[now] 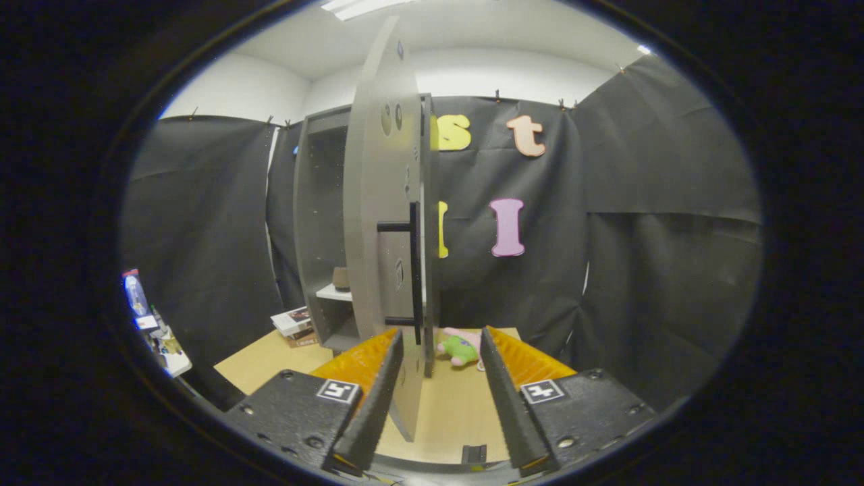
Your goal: Open the shoe cabinet door, grab the shoes and put them into the shoe cabinet, then close the shoe cabinet door.
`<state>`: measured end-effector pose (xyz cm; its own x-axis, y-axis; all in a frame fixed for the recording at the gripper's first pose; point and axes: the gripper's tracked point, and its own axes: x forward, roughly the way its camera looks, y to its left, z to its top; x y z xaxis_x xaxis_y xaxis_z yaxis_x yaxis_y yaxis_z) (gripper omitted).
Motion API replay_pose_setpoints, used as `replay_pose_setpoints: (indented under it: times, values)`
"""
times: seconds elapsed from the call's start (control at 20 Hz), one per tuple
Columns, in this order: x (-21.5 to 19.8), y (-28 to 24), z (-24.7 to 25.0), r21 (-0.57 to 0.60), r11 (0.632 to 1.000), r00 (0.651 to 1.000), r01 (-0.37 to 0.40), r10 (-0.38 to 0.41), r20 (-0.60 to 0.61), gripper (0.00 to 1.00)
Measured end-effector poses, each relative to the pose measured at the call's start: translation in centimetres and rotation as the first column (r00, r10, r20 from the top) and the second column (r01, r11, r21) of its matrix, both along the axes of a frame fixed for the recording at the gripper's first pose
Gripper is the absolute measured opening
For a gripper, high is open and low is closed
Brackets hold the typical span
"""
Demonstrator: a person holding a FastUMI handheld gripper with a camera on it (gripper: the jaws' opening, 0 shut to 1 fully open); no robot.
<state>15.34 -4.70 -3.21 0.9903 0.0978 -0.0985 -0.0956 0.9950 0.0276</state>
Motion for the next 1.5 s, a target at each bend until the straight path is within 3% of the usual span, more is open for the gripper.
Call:
replay_pose_setpoints:
  times: [0.15, 0.45, 0.75, 1.0, 1.3, 1.5]
  values:
    - [-2.4, 1.4, 0.0, -0.051, 0.997, 0.998, 0.063, -0.062, 0.024, 1.00]
    - [-5.7, 12.0, -5.4, -0.071, 0.997, 0.998, 0.042, -0.044, -0.036, 1.00]
    - [-3.8, 22.1, -13.8, 0.026, 0.999, 0.988, -0.038, 0.042, -0.146, 1.00]
    - [1.3, 26.0, -22.4, 0.038, 0.998, 0.968, -0.051, 0.059, -0.245, 1.00]
    - [8.9, 27.7, -34.0, 0.092, 0.995, 0.887, -0.028, 0.067, -0.457, 1.00]
    - [13.6, 27.9, -39.3, 0.097, 0.995, 0.843, -0.011, 0.062, -0.535, 1.00]
